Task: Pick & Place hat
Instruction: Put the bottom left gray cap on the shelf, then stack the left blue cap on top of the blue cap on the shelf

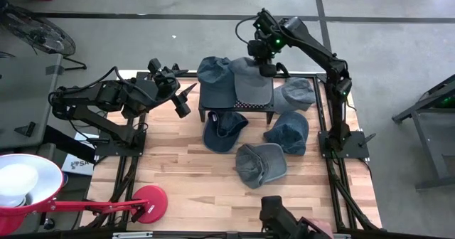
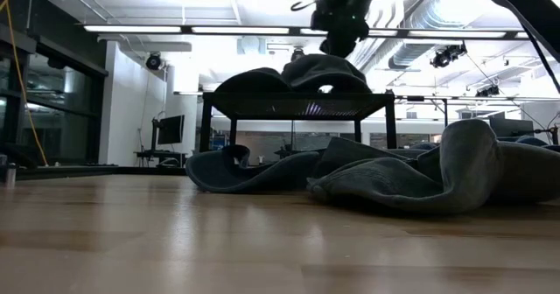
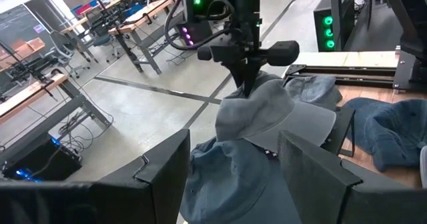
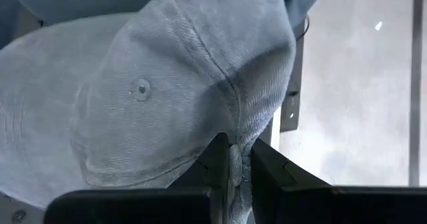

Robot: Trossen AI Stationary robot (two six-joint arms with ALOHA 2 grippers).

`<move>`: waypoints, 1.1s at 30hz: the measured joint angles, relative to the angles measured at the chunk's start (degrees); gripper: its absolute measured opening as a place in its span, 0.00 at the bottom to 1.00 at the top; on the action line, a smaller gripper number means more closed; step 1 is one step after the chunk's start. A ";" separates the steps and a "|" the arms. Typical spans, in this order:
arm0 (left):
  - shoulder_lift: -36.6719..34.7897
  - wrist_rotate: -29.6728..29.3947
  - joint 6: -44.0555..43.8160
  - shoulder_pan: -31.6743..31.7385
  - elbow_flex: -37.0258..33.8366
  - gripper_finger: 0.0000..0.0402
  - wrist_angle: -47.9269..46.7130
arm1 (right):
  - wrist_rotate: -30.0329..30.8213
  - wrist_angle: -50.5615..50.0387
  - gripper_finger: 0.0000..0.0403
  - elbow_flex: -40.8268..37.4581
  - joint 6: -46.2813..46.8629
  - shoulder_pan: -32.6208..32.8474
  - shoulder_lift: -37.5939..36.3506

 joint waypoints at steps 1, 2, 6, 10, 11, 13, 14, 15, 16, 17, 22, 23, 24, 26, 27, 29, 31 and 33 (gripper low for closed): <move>0.00 0.00 0.00 0.00 0.00 0.55 0.00 | 0.38 -0.43 0.06 -0.01 0.54 0.00 0.00; 0.00 0.01 0.00 0.00 0.00 0.55 0.00 | 0.83 -0.47 0.06 -0.01 0.94 0.00 0.00; 0.00 0.02 0.02 0.00 0.00 0.55 0.00 | 3.62 -0.81 0.08 -0.01 2.72 0.00 -0.18; 0.00 0.14 0.02 0.00 0.00 0.55 0.00 | 4.44 -2.15 0.08 -0.01 3.59 0.00 -0.28; 0.00 0.15 0.02 0.00 0.00 0.55 0.00 | 4.42 -2.36 0.08 -0.01 3.57 0.00 -0.28; 0.00 0.17 0.02 -0.02 0.00 0.55 0.00 | 4.33 -2.36 0.07 -0.01 3.56 0.14 -0.28; 0.00 0.26 0.02 0.00 0.00 0.55 0.00 | 4.13 -2.29 0.07 -0.01 3.58 0.26 -0.28; 0.00 0.30 0.02 0.00 0.00 0.55 0.00 | 3.78 -2.28 0.07 -0.01 3.61 0.34 -0.31; 0.00 0.31 0.01 0.00 0.00 0.55 0.00 | 3.53 -2.29 0.07 -0.01 3.72 0.39 -0.31; 0.00 0.31 0.01 -0.01 0.00 0.55 0.00 | 3.43 -2.32 0.08 -0.01 4.15 0.44 -0.31; 0.00 0.73 0.00 -0.01 0.00 0.55 0.00 | 3.96 -1.46 0.20 0.13 8.17 0.42 -0.33; 0.00 0.86 0.00 -0.02 0.00 0.55 0.00 | 4.02 -1.58 0.22 0.50 8.73 0.43 -0.33; 0.00 0.97 0.00 -0.02 0.00 0.55 0.00 | 4.09 -1.47 0.24 0.89 9.19 0.42 -0.33; 0.00 1.03 0.00 -0.02 0.00 0.55 0.00 | 3.98 -1.63 0.29 1.91 10.08 0.48 -0.35; 0.00 1.03 0.00 -0.02 0.00 0.55 0.00 | 3.89 -1.70 0.31 2.57 10.64 0.49 -0.35; 0.00 1.05 0.00 0.00 0.00 0.55 0.00 | 3.57 -1.81 0.35 3.98 11.88 0.50 -0.35; 0.00 1.05 0.00 -0.02 0.00 0.55 0.00 | 3.46 -1.96 0.40 5.48 12.94 0.50 -0.35; 0.00 1.05 0.00 -0.02 0.00 0.55 0.00 | 3.43 -2.17 0.44 6.65 14.09 0.55 -0.46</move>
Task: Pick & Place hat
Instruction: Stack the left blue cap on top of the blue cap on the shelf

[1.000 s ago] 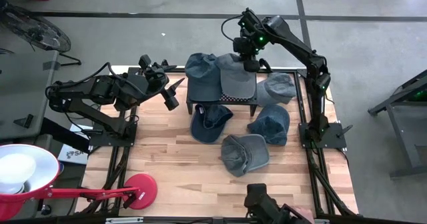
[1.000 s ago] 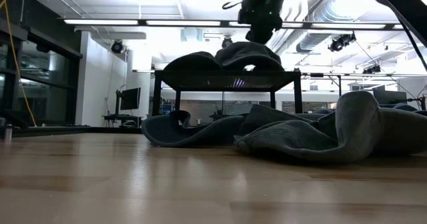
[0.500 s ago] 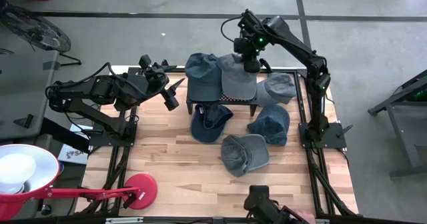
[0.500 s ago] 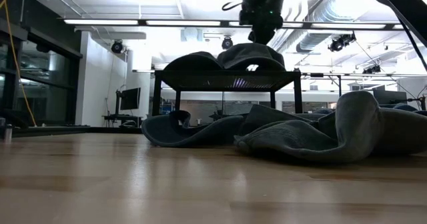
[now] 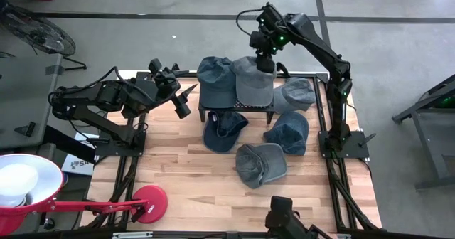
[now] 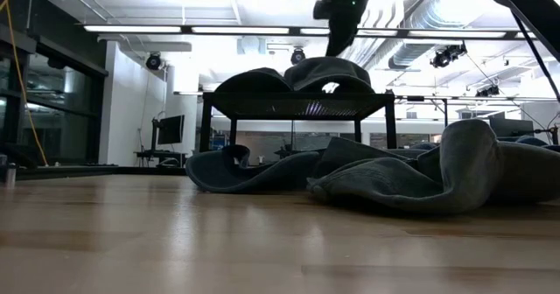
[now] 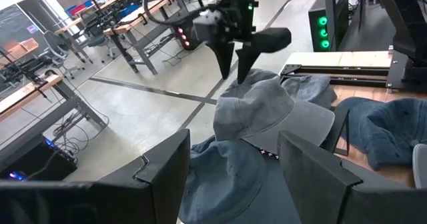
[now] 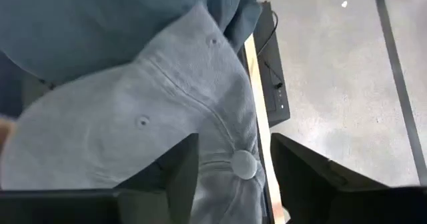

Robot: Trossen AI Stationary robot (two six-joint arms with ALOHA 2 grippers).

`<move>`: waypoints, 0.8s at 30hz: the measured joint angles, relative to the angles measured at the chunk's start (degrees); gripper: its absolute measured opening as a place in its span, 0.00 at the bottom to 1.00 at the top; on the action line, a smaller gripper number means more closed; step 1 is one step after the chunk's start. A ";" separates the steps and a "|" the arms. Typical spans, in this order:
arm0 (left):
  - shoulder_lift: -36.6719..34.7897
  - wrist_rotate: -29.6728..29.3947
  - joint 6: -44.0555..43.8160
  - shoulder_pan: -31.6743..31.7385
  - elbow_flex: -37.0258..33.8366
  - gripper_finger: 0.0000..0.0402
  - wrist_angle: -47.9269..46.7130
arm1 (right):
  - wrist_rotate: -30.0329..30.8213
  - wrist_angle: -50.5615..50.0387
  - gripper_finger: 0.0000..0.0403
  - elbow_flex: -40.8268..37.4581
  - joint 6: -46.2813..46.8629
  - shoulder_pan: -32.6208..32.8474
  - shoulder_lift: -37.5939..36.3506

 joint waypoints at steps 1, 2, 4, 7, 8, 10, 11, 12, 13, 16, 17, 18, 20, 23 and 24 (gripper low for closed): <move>0.00 0.02 0.00 0.02 0.00 0.55 0.00 | -0.01 0.41 0.46 -0.23 0.69 0.00 -0.62; 0.00 0.00 0.00 0.00 0.00 0.55 0.00 | 0.04 0.87 0.48 -0.68 1.19 0.00 -1.29; 0.00 0.04 -0.01 0.00 0.00 0.55 0.01 | 0.15 0.86 0.51 -0.90 1.88 0.11 -2.14; 0.00 0.25 -0.45 0.01 0.00 0.55 0.00 | 0.64 0.59 0.55 -0.72 3.14 0.12 -3.49; 0.00 0.66 -0.57 0.02 0.00 0.55 0.00 | 0.85 0.58 0.56 -0.72 3.97 0.13 -4.00; 0.00 2.22 -0.91 0.02 0.00 0.55 -0.02 | 0.94 0.56 0.57 -0.72 5.75 0.17 -5.35; 0.00 2.95 -1.49 0.00 0.00 0.55 0.00 | 0.91 0.41 0.57 -0.72 6.57 0.20 -6.11; 0.00 3.31 -2.31 0.02 0.00 0.55 -0.10 | 0.87 0.21 0.56 -0.72 7.62 0.41 -6.79; 0.00 4.04 -3.25 0.02 0.00 0.55 -0.38 | 0.87 0.00 0.56 -0.72 8.58 0.55 -7.57; 0.00 5.37 -6.45 0.02 -0.31 0.55 -2.53 | 0.90 -0.69 0.55 -0.72 11.44 1.25 -9.82; 0.00 5.43 -7.95 0.02 -0.65 0.55 -3.41 | 0.90 -0.76 0.54 -0.72 12.44 1.58 -10.62; 0.00 5.47 -9.46 0.02 -1.16 0.55 -4.37 | 0.87 -0.79 0.54 -0.72 13.51 1.96 -11.41; 0.03 5.75 -12.57 0.02 -2.50 0.55 -6.23 | 0.87 -1.05 0.53 -0.72 15.66 2.65 -13.05; 0.02 7.36 -17.01 0.04 -5.17 0.55 -9.12 | 0.90 -1.11 0.52 -0.70 18.52 3.99 -15.29; 0.02 8.12 -18.42 0.06 -6.31 0.55 -9.54 | 1.09 -1.14 0.52 -0.70 19.28 4.49 -15.95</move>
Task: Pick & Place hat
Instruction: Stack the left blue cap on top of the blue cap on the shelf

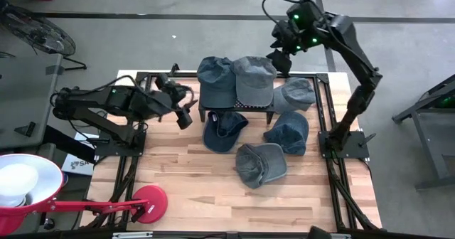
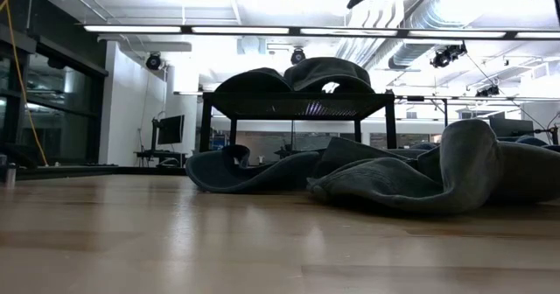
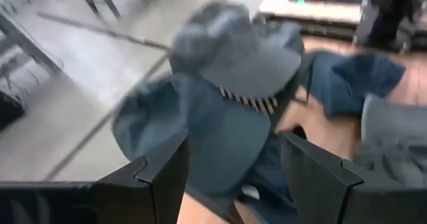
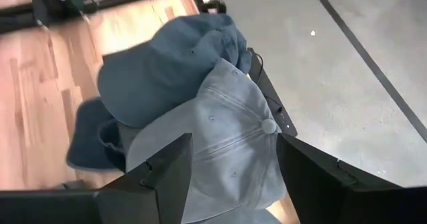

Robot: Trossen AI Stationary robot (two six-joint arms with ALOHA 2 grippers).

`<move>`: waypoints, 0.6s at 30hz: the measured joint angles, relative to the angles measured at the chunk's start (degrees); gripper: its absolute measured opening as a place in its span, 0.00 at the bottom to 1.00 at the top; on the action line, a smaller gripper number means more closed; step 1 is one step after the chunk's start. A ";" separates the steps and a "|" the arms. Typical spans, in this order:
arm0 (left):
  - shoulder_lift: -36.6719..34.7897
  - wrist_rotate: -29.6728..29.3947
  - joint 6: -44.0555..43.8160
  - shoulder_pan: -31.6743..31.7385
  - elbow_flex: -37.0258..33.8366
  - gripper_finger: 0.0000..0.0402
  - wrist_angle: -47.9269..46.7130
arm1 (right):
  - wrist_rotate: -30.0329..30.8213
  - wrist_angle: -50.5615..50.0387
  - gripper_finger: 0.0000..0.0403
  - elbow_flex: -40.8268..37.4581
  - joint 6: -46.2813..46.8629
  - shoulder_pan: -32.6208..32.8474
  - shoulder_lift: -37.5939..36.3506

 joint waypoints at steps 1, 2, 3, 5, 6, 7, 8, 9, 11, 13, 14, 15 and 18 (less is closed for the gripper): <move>0.00 1.00 -1.45 0.26 -1.48 0.55 -0.03 | 0.62 0.00 0.51 0.00 0.81 0.45 -0.56; 0.00 2.41 -3.01 0.70 -2.94 0.55 0.07 | 1.40 -0.04 0.51 0.00 1.65 1.01 -1.17; 0.00 4.05 -4.86 1.08 -4.53 0.55 0.20 | 2.11 -0.15 0.51 0.00 2.31 1.53 -1.67; 0.00 7.30 -8.98 1.26 -7.98 0.55 0.65 | 2.72 -0.69 0.51 0.00 3.95 2.43 -2.65; 0.00 8.29 -11.21 1.26 -9.56 0.55 0.74 | 2.91 -0.96 0.51 0.00 5.08 2.83 -3.07; 0.00 9.06 -13.57 1.23 -11.18 0.55 0.88 | 2.91 -1.22 0.51 0.00 6.29 3.26 -3.45; 0.00 10.32 -16.10 1.21 -12.66 0.55 0.93 | 2.94 -1.51 0.51 0.00 7.62 3.66 -3.79; 0.00 11.86 -18.79 1.21 -13.97 0.55 0.97 | 3.06 -1.93 0.51 0.00 8.89 4.04 -4.05; 0.00 15.11 -25.03 1.21 -16.55 0.55 1.11 | 3.41 -3.21 0.51 0.00 11.22 4.90 -4.37; -0.01 17.00 -29.97 1.04 -19.41 0.55 1.98 | 4.05 -4.42 0.51 0.00 12.90 5.87 -4.50; -0.02 17.87 -31.98 1.05 -20.91 0.55 2.73 | 4.11 -5.05 0.51 0.00 13.73 6.37 -4.50; -0.02 18.78 -33.80 1.06 -22.43 0.55 3.63 | 4.02 -5.49 0.51 0.00 14.31 6.85 -4.52; -0.02 22.36 -37.87 1.06 -27.55 0.55 7.89 | 4.00 -6.34 0.51 0.00 16.27 8.45 -4.52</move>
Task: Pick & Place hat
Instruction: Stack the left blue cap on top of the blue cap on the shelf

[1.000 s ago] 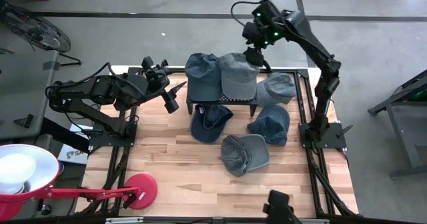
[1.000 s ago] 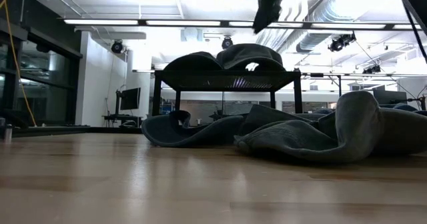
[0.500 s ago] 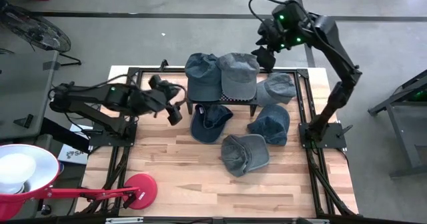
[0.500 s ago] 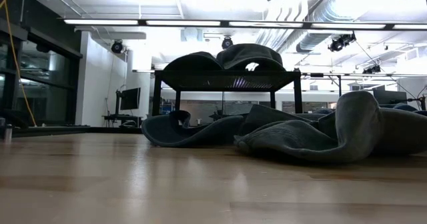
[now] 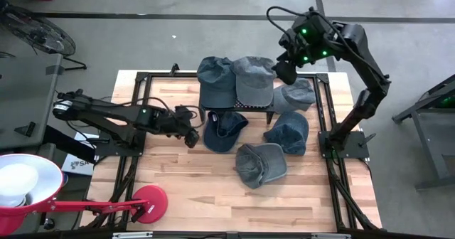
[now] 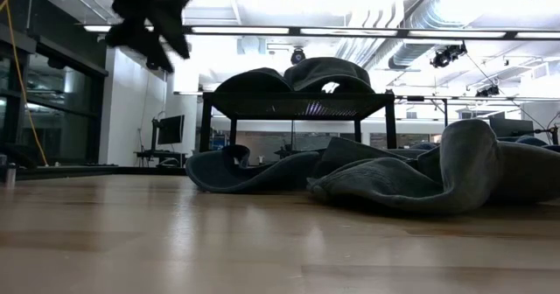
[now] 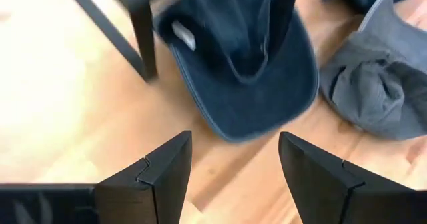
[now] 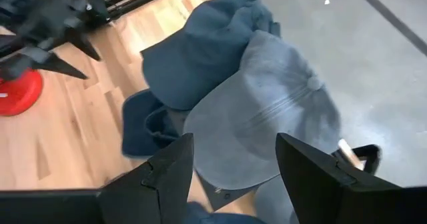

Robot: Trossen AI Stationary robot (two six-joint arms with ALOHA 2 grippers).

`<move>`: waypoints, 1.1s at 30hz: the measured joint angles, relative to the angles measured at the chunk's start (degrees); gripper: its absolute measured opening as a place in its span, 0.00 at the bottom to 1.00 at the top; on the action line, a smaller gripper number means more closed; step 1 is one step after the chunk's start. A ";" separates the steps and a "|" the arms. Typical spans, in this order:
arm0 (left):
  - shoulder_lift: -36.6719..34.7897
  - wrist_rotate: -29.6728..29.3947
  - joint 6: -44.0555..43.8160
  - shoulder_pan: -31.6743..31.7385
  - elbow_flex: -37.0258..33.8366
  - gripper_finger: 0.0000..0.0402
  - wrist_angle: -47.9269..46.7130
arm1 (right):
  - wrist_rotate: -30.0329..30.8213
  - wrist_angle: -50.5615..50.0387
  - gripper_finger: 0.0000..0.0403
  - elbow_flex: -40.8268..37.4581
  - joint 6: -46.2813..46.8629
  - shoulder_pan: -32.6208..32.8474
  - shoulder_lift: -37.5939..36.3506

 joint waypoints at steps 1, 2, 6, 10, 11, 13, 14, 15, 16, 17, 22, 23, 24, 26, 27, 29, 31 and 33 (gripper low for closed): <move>0.00 1.19 -1.30 0.00 -1.80 0.55 1.90 | -0.02 -0.08 0.51 0.00 0.44 0.56 0.01; 0.00 2.25 -2.55 0.00 -3.85 0.55 4.34 | -0.06 -0.05 0.51 0.00 0.74 1.10 0.00; 0.00 4.92 -7.36 0.17 -11.84 0.55 14.86 | -0.10 -0.07 0.51 0.00 0.92 2.90 0.01; 0.00 7.85 -12.29 1.58 -18.99 0.55 25.46 | -0.17 -0.07 0.51 0.00 -0.63 4.13 0.00; 0.00 8.13 -13.22 1.82 -20.45 0.55 27.78 | -0.18 -0.07 0.51 0.00 -0.95 4.33 0.00; 0.00 8.12 -15.02 2.39 -22.45 0.55 30.46 | -0.33 -0.08 0.51 0.00 -1.60 4.58 0.02; 0.00 8.08 -15.51 2.74 -23.00 0.55 31.09 | -0.39 -0.10 0.51 0.00 -2.10 4.73 0.00; 0.00 7.68 -15.73 3.06 -23.34 0.55 31.31 | -0.51 -0.18 0.51 0.00 -2.51 4.81 0.02; 0.00 6.52 -15.85 3.29 -23.62 0.55 31.31 | -0.55 -0.35 0.51 0.00 -2.87 4.92 0.01; -0.02 5.74 -15.89 3.51 -23.94 0.55 31.30 | -0.57 -0.61 0.51 0.00 -3.10 5.11 0.01; 0.42 5.80 -15.30 5.49 -25.01 0.55 32.04 | -1.05 -0.96 0.51 0.00 -3.99 5.84 0.00; 0.90 6.09 -14.69 5.81 -25.03 0.55 32.14 | -1.06 -0.95 0.51 0.00 -4.05 5.91 0.00; 1.21 6.21 -14.34 5.82 -25.09 0.55 32.17 | -1.07 -0.96 0.51 0.00 -4.10 5.93 0.02; 2.17 6.41 -13.62 5.76 -25.10 0.55 34.46 | -1.33 -0.96 0.51 0.00 -4.07 5.92 0.01; 2.87 6.74 -13.30 5.73 -25.06 0.55 36.30 | -1.31 -0.96 0.51 0.00 -4.06 5.92 0.02; 4.24 7.69 -13.19 5.74 -25.10 0.55 38.50 | -1.28 -1.05 0.51 0.00 -4.06 5.92 0.01; 6.05 8.12 -13.06 5.64 -25.08 0.55 41.34 | -0.83 -1.38 0.51 0.00 -4.06 5.92 -0.04; 7.04 7.69 -13.45 5.64 -25.09 0.55 41.49 | -0.17 -2.02 0.51 0.00 -4.06 5.92 -0.16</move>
